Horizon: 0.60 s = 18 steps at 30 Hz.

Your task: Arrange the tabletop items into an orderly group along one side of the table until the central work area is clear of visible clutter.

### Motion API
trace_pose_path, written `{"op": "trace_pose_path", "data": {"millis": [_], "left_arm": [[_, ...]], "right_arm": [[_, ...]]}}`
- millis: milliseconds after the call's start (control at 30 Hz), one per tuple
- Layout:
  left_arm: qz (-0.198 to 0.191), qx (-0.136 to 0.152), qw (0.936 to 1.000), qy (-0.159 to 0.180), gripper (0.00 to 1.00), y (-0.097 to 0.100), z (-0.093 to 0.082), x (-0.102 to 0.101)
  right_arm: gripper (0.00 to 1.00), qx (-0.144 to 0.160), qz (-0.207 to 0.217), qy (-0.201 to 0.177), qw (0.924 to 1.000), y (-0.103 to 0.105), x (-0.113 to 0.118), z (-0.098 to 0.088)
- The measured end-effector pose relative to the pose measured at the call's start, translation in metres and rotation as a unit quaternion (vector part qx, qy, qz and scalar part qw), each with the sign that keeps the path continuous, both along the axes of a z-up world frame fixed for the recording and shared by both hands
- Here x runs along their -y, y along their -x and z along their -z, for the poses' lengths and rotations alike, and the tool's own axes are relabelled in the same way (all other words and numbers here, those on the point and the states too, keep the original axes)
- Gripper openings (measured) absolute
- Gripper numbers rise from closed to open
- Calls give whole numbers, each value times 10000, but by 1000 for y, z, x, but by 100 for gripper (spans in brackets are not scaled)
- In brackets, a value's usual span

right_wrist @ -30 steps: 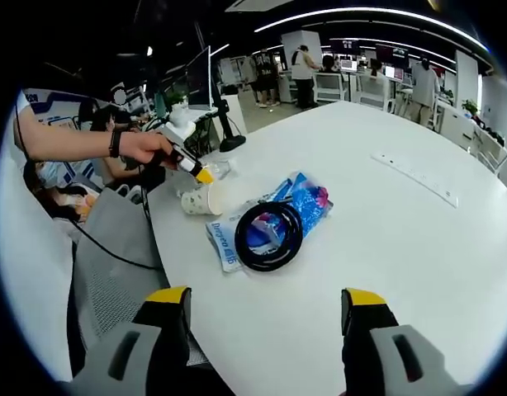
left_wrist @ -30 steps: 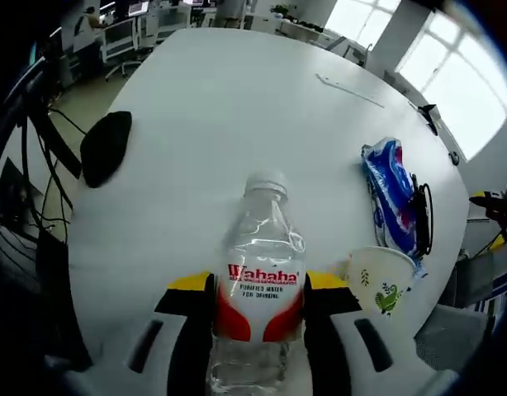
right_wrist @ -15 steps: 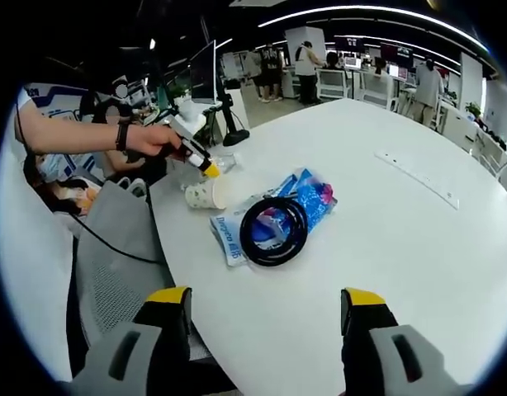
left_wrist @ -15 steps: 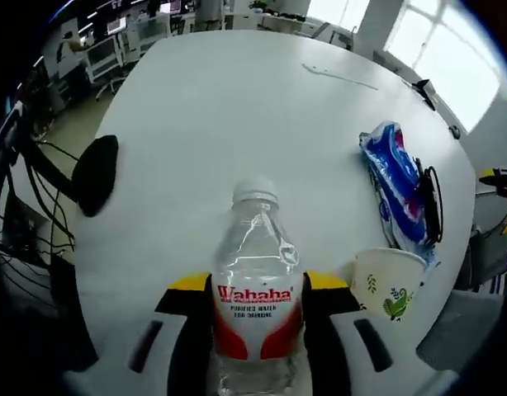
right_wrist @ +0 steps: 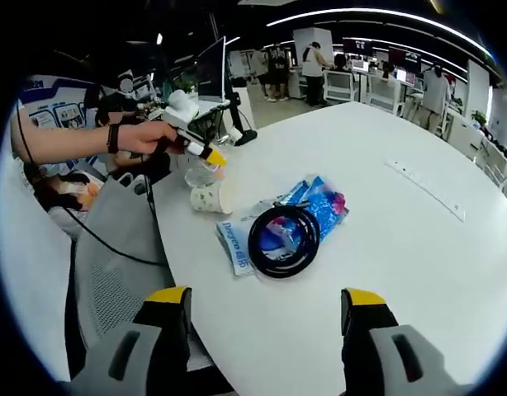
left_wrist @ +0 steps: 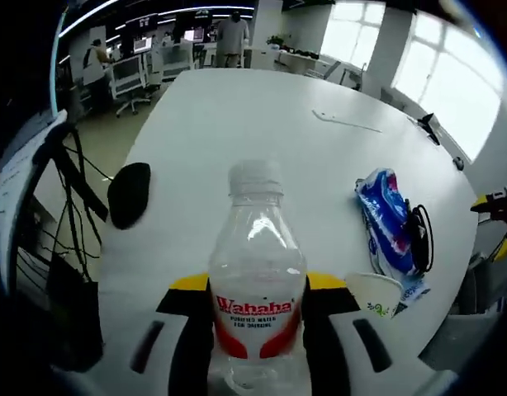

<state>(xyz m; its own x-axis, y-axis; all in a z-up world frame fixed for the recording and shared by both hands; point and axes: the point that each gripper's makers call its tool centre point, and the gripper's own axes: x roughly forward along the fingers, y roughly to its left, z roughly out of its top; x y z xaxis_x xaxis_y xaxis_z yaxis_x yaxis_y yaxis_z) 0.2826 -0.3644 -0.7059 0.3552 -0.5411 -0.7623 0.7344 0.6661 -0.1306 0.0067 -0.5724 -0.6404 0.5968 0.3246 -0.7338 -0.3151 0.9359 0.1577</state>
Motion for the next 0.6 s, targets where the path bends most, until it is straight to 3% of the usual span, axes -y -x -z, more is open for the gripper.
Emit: {"op": "trace_pose_path", "data": {"millis": [267,600], "left_arm": [[-281,429,9983,280,40,0,-13,-22],[-444,789,9951,408,40,29,-16,-43]], "right_arm": [[76,-79,-89,-21,9999,1,-1,6],[76,-118,-239,-35,9996,-6,-7,10]]}}
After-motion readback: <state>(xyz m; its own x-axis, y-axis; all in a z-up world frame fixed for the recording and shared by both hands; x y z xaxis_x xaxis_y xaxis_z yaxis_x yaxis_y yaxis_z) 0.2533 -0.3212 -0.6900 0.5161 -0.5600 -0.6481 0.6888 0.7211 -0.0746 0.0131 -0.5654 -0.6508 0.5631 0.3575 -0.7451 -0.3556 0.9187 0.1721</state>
